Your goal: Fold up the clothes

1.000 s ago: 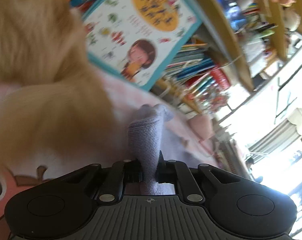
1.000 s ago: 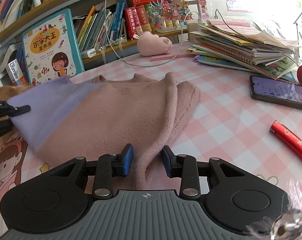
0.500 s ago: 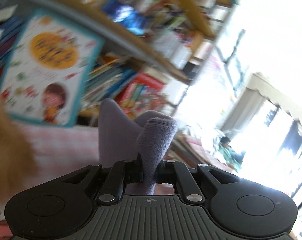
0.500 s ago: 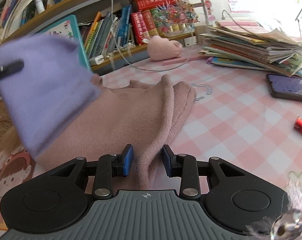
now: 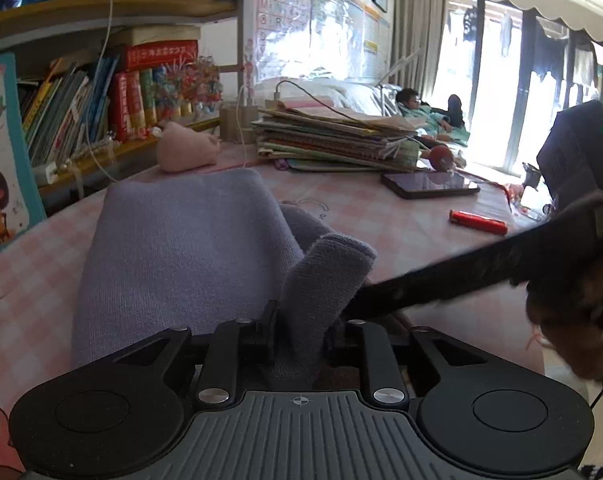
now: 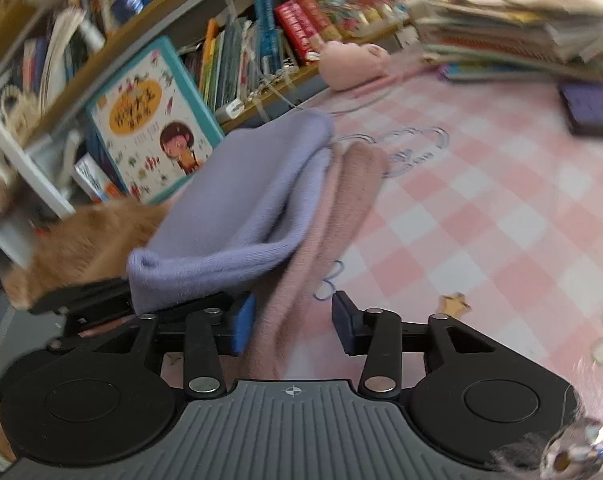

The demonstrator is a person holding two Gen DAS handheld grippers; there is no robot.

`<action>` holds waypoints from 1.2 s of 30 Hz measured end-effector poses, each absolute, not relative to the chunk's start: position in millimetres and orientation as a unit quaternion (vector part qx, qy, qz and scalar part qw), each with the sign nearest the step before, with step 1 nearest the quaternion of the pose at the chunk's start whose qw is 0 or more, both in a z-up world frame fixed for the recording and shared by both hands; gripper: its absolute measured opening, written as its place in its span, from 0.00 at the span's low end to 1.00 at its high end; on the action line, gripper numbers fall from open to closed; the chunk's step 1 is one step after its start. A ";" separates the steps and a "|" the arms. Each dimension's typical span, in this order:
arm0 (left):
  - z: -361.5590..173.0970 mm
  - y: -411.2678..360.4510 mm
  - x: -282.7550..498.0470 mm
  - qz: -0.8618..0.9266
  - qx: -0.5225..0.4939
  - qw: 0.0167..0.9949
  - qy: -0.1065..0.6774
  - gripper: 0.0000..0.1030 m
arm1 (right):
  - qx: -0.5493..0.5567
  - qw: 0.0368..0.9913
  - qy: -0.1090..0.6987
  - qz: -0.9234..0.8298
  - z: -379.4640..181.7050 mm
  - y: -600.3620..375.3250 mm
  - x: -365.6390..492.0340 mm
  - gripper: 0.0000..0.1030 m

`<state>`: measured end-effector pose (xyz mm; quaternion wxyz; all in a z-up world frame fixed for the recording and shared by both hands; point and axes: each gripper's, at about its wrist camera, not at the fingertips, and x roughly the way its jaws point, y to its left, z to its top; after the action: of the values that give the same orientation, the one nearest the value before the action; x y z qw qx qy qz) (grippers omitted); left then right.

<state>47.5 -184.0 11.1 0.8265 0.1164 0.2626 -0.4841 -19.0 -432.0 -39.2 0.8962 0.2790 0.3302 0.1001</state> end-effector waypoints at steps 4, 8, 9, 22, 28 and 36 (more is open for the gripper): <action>12.8 -178.1 45.1 -0.506 0.105 0.814 0.267 0.40 | 0.363 0.879 0.286 0.118 -31.9 -461.3 -32.0 0.49; 8.4 -175.2 44.9 -0.520 0.094 0.805 0.268 0.54 | 0.410 0.857 0.270 0.154 -24.7 -460.6 -21.2 0.65; 8.0 -174.1 44.7 -0.523 0.091 0.804 0.268 0.55 | 0.416 0.852 0.276 0.160 -24.6 -457.2 -16.1 0.65; 41.2 -96.5 54.1 -0.519 -0.040 0.835 0.178 0.73 | 0.385 0.845 0.347 0.132 -28.3 -424.1 29.8 0.62; 27.6 -105.0 78.6 -0.461 -0.026 0.858 0.224 0.73 | 0.325 0.875 0.343 0.104 -25.0 -408.5 25.7 0.35; 9.2 -117.1 80.3 -0.455 0.021 0.857 0.244 0.75 | 0.063 0.968 0.220 0.104 5.5 -350.6 -19.4 0.13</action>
<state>80.3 -117.1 9.2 0.8565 0.0205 0.2436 -0.4546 -19.4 -350.6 5.5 0.9680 0.0627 0.2196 0.1045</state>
